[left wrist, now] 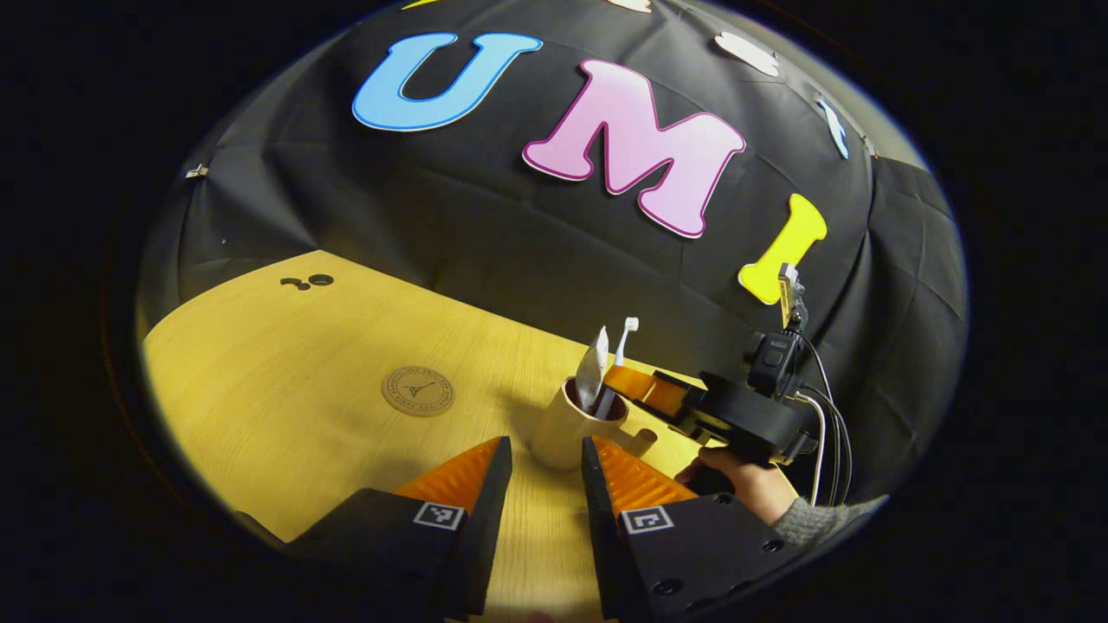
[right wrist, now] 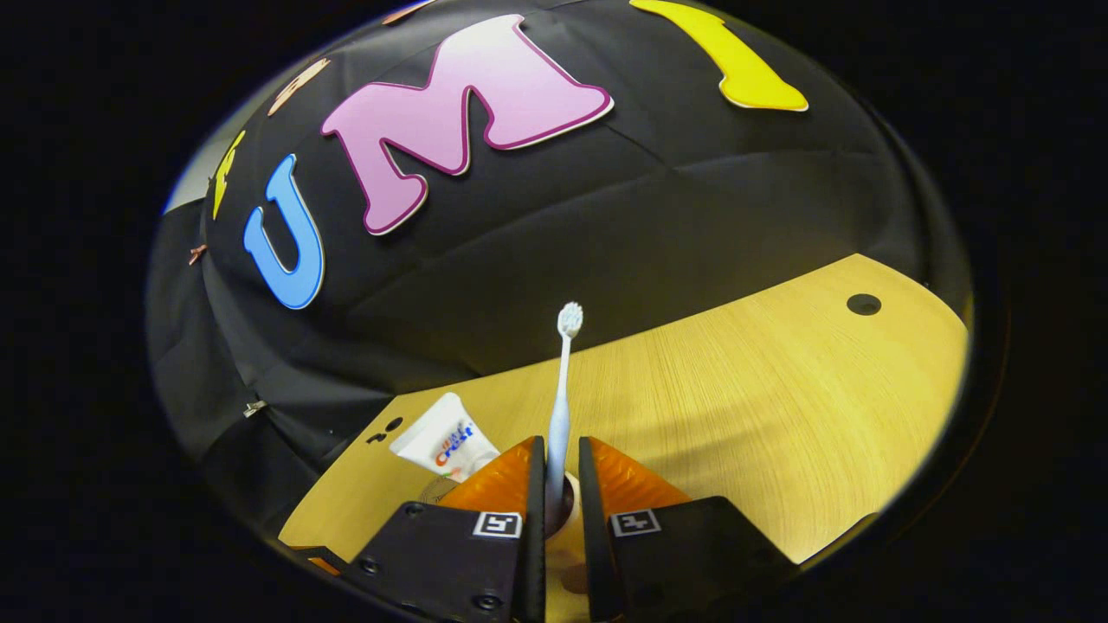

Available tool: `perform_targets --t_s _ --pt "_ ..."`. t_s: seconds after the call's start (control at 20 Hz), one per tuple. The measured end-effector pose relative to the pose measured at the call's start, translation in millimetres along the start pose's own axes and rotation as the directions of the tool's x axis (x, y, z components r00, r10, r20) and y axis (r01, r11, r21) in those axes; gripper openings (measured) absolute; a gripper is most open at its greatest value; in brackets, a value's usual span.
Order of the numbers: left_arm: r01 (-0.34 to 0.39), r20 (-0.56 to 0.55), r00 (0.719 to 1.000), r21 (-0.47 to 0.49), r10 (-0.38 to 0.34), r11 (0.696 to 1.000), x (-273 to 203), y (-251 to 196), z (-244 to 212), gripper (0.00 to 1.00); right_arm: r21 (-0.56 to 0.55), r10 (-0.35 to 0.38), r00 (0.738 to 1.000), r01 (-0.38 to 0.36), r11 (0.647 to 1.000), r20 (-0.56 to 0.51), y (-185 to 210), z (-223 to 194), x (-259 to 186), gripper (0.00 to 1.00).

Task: Put the toothbrush and toothpaste on the desktop into the cup, then pick up the cup and place it on the coaster on the desktop.

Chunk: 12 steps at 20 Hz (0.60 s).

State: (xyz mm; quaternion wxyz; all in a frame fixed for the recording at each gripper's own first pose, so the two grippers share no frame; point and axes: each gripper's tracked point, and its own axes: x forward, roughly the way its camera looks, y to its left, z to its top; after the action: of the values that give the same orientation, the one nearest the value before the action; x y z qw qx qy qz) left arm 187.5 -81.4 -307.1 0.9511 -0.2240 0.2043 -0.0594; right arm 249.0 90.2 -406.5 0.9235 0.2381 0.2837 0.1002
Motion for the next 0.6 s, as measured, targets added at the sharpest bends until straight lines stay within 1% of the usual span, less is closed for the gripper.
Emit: perform_targets --t_s 0.05,0.1,0.15,0.2,0.3,0.35,0.4,0.45,0.6 --pt "0.001 0.000 1.000 -0.001 -0.001 1.000 -1 0 0 0.52 0.001 -0.001 1.000 0.001 1.000 -0.007 0 -2 -2 0.27" --pt "0.000 0.001 1.000 -0.002 0.000 1.000 -1 0 0 0.52 0.003 -0.002 1.000 0.002 1.000 -0.010 -2 -1 -5 0.17" --pt "0.000 0.000 1.000 -0.003 0.000 1.000 -2 1 0 0.52 0.006 -0.001 1.000 0.002 1.000 -0.016 -3 -2 -9 0.30" --pt "0.000 0.000 1.000 -0.003 0.000 1.000 -2 1 -1 0.52 0.010 0.004 1.000 -0.003 1.000 -0.023 -5 -3 -13 0.32" --pt "0.000 -0.003 1.000 -0.004 0.000 1.000 -3 3 -3 0.52 0.010 0.011 0.999 -0.011 1.000 -0.042 -9 -6 -21 0.39" --pt "-0.001 -0.004 1.000 -0.004 0.001 1.000 -4 3 -3 0.52 0.005 0.017 0.999 -0.016 1.000 -0.049 -10 -6 -26 0.32" --pt "-0.002 -0.003 1.000 -0.003 0.002 1.000 -4 3 -2 0.52 -0.004 0.021 0.998 -0.022 1.000 -0.056 -12 -6 -31 0.32" --pt "-0.001 -0.004 1.000 -0.003 0.001 1.000 -5 3 -2 0.52 -0.011 0.033 0.998 -0.034 0.999 -0.062 -13 -4 -38 0.47" --pt "-0.001 -0.007 1.000 -0.003 0.001 1.000 -8 4 -3 0.52 -0.015 0.076 0.993 -0.078 0.997 -0.094 -11 4 -59 0.53"
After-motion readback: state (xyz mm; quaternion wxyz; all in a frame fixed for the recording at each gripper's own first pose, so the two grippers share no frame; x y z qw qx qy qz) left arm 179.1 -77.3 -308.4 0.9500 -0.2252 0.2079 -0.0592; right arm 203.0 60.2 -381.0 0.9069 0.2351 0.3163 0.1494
